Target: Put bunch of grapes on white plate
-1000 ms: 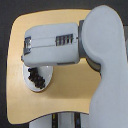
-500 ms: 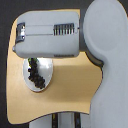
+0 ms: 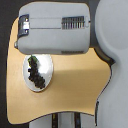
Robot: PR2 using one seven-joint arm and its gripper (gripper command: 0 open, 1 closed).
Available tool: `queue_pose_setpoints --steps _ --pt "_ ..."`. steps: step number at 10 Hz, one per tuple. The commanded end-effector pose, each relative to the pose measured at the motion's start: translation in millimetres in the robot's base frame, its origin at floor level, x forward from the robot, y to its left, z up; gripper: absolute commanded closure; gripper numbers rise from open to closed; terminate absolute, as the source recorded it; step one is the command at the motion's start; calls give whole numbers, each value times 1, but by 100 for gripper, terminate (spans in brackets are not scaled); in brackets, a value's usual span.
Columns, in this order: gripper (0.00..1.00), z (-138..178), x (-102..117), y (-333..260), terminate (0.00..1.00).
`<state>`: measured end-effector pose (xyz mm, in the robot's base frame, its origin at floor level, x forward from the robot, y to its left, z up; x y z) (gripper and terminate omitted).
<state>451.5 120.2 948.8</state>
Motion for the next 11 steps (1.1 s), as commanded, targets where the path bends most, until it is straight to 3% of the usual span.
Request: queue_pose_setpoints --steps 1,3,8,11 --pt "0 1 -21 -118 0" --pt "0 -2 -24 -170 0" --pt "0 -7 19 -298 0" --pt "0 -4 37 -339 0"
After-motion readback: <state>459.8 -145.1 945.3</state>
